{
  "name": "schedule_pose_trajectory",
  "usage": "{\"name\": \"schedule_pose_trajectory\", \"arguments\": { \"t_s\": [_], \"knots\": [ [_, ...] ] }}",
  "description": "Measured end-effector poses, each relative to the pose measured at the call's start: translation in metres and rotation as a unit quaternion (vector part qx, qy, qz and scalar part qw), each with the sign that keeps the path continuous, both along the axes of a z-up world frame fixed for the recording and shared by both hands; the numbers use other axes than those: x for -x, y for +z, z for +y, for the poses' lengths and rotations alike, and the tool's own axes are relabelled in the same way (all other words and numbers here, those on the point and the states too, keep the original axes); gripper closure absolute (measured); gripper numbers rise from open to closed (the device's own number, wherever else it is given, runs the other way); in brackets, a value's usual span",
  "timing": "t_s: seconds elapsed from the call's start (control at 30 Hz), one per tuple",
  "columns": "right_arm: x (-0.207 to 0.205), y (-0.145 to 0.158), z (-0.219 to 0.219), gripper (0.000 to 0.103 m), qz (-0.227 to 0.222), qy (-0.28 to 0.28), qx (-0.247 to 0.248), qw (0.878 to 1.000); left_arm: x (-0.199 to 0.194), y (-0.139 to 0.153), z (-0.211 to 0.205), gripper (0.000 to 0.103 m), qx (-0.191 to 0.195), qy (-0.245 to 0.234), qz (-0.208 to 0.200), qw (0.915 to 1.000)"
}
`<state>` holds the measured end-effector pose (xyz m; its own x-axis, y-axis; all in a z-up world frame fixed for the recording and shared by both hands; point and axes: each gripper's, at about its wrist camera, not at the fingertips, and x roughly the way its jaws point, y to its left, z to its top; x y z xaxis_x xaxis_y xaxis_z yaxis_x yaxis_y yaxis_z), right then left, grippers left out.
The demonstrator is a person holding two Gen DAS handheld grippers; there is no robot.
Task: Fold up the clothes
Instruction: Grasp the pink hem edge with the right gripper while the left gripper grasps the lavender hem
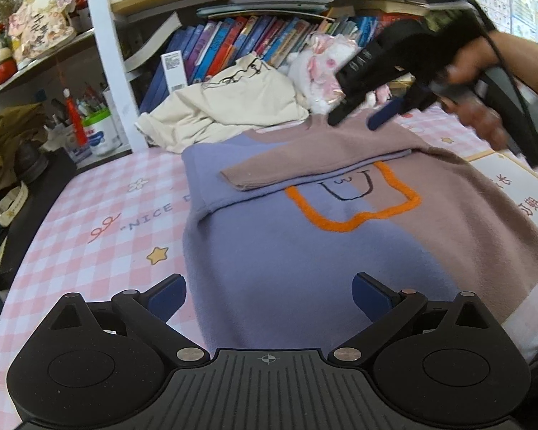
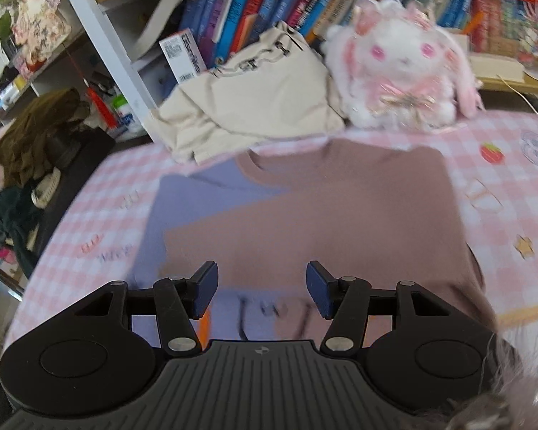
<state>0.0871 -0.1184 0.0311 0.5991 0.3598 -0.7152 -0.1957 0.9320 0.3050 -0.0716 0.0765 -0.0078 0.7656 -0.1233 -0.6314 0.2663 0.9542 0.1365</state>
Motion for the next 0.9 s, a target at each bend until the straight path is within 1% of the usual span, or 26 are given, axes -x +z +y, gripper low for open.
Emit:
{"name": "schedule_pose_trajectory", "arguments": {
  "t_s": [0.1, 0.23, 0.43, 0.67, 0.83, 0.9],
  "knots": [
    [0.023, -0.005, -0.009, 0.046, 0.002, 0.001, 0.018, 1.000, 0.000, 0.001, -0.002, 0.002, -0.002, -0.007, -0.002, 1.0000],
    [0.057, -0.009, -0.020, 0.040, -0.008, 0.008, 0.054, 0.999, 0.000, 0.000, -0.003, 0.002, -0.006, -0.011, -0.001, 0.9999],
    [0.106, -0.020, -0.036, 0.031, -0.010, 0.003, 0.105, 0.994, -0.001, 0.000, 0.002, 0.002, -0.001, 0.001, 0.009, 1.0000],
    [0.146, -0.035, -0.059, 0.029, 0.019, -0.034, 0.114, 0.993, -0.001, -0.003, 0.011, 0.002, 0.020, 0.019, 0.034, 0.9990],
    [0.161, -0.037, -0.076, 0.029, 0.036, -0.069, 0.102, 0.992, 0.001, -0.006, 0.016, 0.002, 0.041, 0.018, 0.062, 0.9971],
    [0.168, -0.039, -0.084, 0.029, 0.041, -0.082, 0.099, 0.991, 0.003, -0.007, 0.020, 0.002, 0.046, 0.024, 0.066, 0.9964]
  ]
}}
